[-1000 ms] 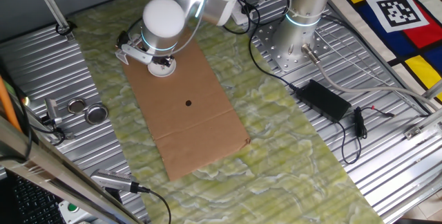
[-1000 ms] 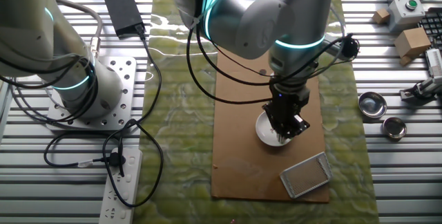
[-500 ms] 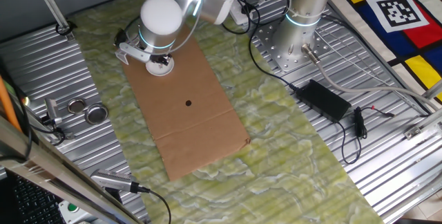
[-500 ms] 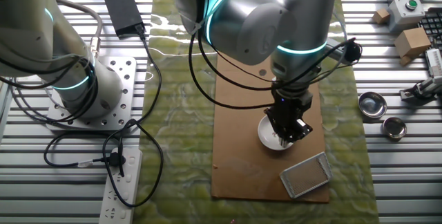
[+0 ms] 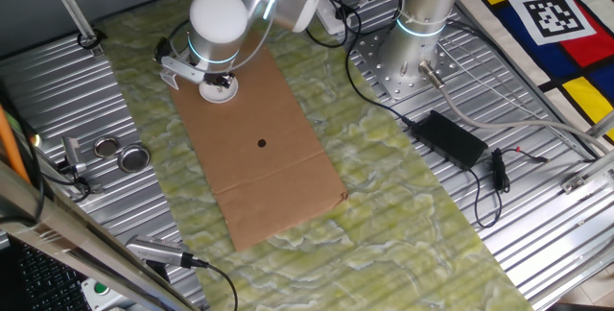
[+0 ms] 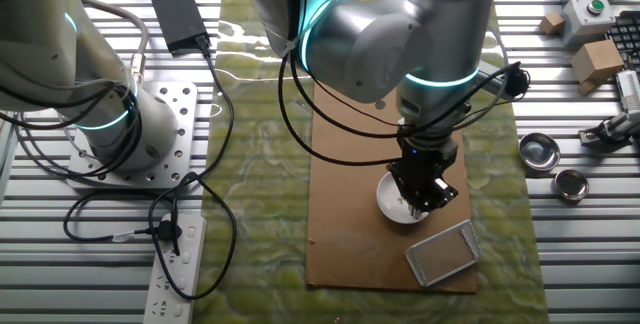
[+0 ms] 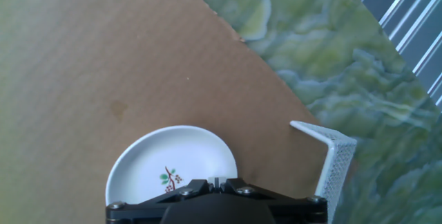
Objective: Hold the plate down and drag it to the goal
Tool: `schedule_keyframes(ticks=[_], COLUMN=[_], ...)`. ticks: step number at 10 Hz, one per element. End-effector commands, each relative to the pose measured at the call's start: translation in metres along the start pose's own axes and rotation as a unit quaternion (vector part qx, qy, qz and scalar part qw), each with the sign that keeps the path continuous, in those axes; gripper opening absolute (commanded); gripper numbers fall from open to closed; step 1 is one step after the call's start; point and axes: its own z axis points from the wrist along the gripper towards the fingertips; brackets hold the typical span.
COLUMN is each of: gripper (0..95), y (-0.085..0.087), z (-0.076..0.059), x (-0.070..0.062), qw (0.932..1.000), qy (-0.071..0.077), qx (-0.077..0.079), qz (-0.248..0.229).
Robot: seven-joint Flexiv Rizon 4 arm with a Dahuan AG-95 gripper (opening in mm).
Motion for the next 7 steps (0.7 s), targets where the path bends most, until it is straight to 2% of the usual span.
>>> schedule_keyframes(ticks=[1, 7], gripper=[0.0, 0.0], y=[-0.004, -0.015], z=[0.001, 0.007], x=[0.000, -0.002], qw=[1.0000, 1.0000], qy=[-0.001, 0.004], qx=[-0.001, 0.004], qz=[-0.002, 0.000])
